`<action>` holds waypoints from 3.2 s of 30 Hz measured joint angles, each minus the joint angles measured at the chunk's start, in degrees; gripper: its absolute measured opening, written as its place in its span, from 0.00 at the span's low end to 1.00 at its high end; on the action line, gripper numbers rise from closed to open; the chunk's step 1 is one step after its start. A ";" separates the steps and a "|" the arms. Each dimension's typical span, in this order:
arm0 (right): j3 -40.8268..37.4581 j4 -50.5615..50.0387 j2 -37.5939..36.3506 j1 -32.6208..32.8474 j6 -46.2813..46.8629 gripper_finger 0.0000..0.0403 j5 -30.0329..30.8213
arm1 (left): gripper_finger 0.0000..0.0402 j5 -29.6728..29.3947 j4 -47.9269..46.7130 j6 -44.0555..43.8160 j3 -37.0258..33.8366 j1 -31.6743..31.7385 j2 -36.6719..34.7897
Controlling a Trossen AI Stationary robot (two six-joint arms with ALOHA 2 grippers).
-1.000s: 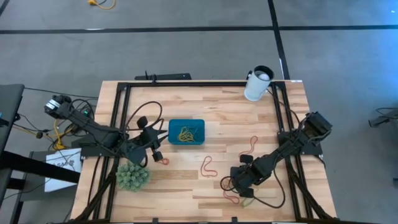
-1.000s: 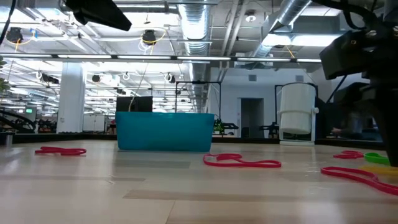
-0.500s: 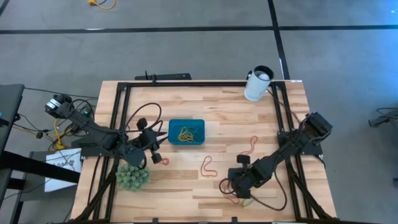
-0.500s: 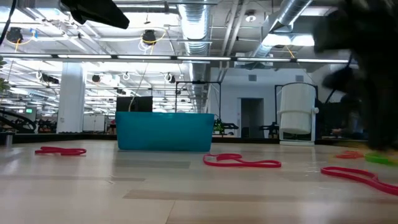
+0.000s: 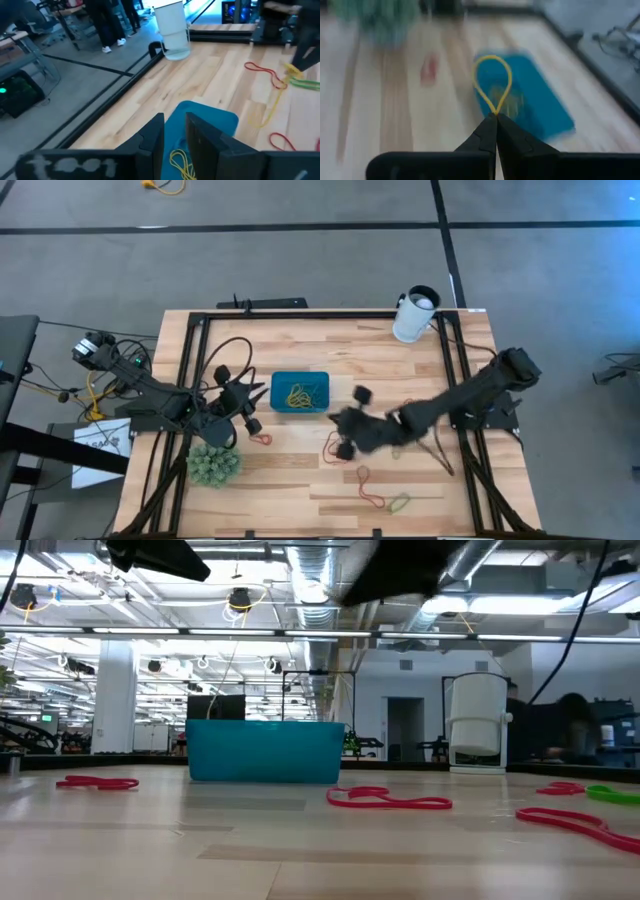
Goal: Pick and place items into bin
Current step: Put the yellow rubber band into the blue bin, then put the red rubber band into the blue bin
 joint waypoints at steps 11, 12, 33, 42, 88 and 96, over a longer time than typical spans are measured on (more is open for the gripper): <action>0.01 31.58 13.46 -16.65 -12.50 0.00 -11.42 | 0.17 0.69 -5.25 -4.58 0.02 0.00 0.00; 0.01 32.43 14.71 -17.50 -12.41 0.00 -11.45 | 0.17 0.71 -6.35 -5.57 0.02 0.00 0.00; 10.53 24.28 28.75 -20.91 -12.65 0.11 -20.65 | 0.17 0.91 -13.54 -13.41 0.02 0.00 0.02; 20.72 2.07 29.56 -21.59 -12.88 0.25 -20.75 | 0.17 0.91 -13.53 -14.10 0.02 0.02 0.00; 24.01 -40.49 -12.49 -7.68 -12.59 0.25 -27.67 | 0.23 51.97 -7.02 -2.29 0.04 6.50 27.02; 20.10 -41.47 -22.30 -7.91 -12.81 0.25 -22.88 | 0.35 56.61 -8.41 -0.17 0.04 11.06 27.02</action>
